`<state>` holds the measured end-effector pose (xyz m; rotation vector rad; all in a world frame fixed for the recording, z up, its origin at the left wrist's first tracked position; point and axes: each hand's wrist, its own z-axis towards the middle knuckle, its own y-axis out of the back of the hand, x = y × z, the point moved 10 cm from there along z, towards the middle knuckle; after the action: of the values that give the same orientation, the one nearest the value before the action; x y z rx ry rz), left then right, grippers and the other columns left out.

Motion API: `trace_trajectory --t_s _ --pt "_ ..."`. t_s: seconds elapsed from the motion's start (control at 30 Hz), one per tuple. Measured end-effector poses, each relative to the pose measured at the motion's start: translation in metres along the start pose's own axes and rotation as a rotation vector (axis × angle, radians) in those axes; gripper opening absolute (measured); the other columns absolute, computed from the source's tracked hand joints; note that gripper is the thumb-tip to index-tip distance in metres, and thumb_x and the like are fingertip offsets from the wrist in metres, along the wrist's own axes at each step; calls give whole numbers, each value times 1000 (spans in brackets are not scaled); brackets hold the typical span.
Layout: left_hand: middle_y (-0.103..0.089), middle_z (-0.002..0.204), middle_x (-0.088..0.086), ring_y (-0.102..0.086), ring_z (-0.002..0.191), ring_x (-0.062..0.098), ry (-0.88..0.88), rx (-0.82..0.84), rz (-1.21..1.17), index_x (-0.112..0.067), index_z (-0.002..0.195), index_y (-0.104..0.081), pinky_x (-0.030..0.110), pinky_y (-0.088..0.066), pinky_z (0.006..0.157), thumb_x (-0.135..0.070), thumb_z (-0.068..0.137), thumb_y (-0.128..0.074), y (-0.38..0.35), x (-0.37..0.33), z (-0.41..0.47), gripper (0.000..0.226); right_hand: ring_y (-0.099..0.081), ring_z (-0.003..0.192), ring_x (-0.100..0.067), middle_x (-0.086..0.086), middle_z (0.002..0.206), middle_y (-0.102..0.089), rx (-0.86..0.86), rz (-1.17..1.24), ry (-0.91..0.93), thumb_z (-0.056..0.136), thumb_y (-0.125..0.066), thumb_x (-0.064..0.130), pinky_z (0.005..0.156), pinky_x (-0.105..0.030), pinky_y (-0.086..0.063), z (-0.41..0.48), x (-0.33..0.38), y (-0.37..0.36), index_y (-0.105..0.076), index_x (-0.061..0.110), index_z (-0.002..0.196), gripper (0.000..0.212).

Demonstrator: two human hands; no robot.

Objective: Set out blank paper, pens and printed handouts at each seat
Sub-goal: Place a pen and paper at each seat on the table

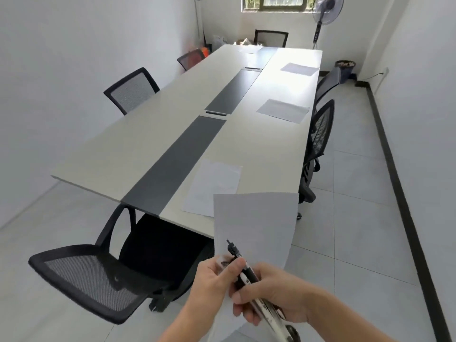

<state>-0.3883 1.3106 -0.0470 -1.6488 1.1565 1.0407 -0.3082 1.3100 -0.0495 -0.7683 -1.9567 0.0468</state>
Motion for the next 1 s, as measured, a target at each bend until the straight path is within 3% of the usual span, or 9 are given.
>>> trace_trajectory --t_s 0.07,0.13,0.27,0.4,0.5,0.6,0.7,0.83,1.0 --pt "-63 65 25 -53 58 32 12 -86 -29 2 73 -67 32 -46 50 -42 70 -76 4 -5 31 45 -60 60 -18 -13 78 -66 9 14 -17 88 -67 12 56 -25 -52 15 12 29 -68 8 88 4" --pt "-63 64 23 -53 59 32 0 -179 -48 4 76 -67 36 -47 54 -40 74 -76 9 -12 59 46 -61 62 -20 -14 82 -68 -12 -4 -23 93 -64 23 59 -27 -52 26 27 60 -64 5 99 19" --pt "-65 87 36 -61 77 40 18 -313 -94 9 88 -66 51 -49 79 -38 81 -70 7 -23 109 48 -52 51 -17 -11 78 -66 -68 -184 67 99 -53 36 50 -26 -42 49 72 113 -61 16 91 23" --pt "-56 68 12 -48 65 26 27 -419 -259 -4 93 -73 35 -42 60 -38 75 -68 3 -36 144 39 -49 45 -16 -11 73 -65 59 -160 -23 98 -49 45 44 -26 -38 75 97 134 -61 8 98 39" --pt "-49 58 7 -42 51 18 15 -484 -310 -6 73 -67 31 -35 50 -36 81 -64 12 -43 159 31 -52 49 -18 -14 77 -68 142 -132 -101 101 -43 43 43 -24 -44 95 107 136 -64 6 99 43" --pt "-47 55 12 -42 42 23 69 -620 -373 -6 75 -54 28 -36 43 -32 90 -60 39 -31 172 31 -56 53 -22 -17 79 -69 36 -137 -86 102 -43 32 47 -27 -50 120 115 146 -65 -4 99 42" --pt "-46 59 13 -46 51 28 102 -726 -435 -6 77 -53 35 -42 48 -29 91 -60 73 -13 189 28 -57 53 -24 -15 73 -66 -96 -187 -50 101 -44 21 50 -31 -51 144 123 159 -64 -4 91 34" --pt "-52 66 16 -51 63 33 120 -730 -352 -5 75 -60 44 -43 59 -31 89 -64 105 -11 215 29 -58 50 -20 -8 71 -69 -194 -332 -72 101 -43 29 45 -27 -47 174 137 163 -60 1 92 34" --pt "-60 70 25 -56 62 40 146 -525 -296 -6 75 -67 50 -47 61 -44 79 -72 128 -27 259 39 -48 39 -10 -2 67 -67 -335 -425 -72 101 -42 32 38 -21 -33 210 160 170 -57 12 87 29"
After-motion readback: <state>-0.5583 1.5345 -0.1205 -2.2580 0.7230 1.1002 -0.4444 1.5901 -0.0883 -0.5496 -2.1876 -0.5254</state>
